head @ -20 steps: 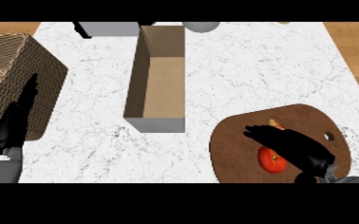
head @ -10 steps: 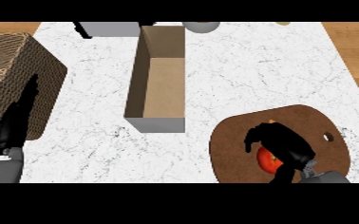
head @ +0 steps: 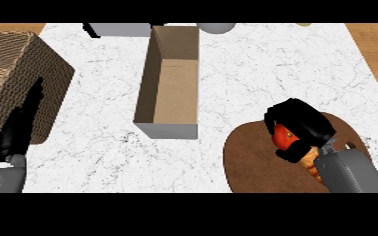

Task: Pick the tomato from the cutting board and place it in the cardboard box

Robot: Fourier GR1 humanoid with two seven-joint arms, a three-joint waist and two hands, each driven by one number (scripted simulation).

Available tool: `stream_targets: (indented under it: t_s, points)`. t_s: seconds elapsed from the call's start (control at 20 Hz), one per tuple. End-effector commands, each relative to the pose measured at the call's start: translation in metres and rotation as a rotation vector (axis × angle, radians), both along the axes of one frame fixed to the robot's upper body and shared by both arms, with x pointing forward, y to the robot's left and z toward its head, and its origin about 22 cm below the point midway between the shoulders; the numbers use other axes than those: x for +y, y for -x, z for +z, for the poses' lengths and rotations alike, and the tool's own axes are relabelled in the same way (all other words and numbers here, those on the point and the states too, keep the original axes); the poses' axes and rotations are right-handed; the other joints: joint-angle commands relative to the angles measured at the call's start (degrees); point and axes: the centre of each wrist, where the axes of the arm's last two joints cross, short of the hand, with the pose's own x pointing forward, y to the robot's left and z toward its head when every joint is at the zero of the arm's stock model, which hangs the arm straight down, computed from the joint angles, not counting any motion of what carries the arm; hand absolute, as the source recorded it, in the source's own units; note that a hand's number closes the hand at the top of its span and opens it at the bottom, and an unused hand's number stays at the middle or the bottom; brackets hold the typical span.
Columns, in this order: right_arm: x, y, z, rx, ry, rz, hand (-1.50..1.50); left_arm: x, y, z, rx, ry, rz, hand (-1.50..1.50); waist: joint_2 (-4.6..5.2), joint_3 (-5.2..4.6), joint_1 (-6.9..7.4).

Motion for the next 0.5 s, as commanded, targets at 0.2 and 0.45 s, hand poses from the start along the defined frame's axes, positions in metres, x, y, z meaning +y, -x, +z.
stream_targets:
  t_s: [0.2,0.45]
  points:
    - [-0.018,-0.099,0.08,-0.206,-0.049,0.133,1.5,-0.029,-0.018,0.008,-0.014,0.023,-0.08,0.0,1.28,0.28,4.19]
    - [-0.026,-0.124,0.099,-0.342,-0.212,0.211,1.5,-0.034,-0.021,0.006,-0.015,-0.002,-0.04,0.0,0.87,0.22,2.19]
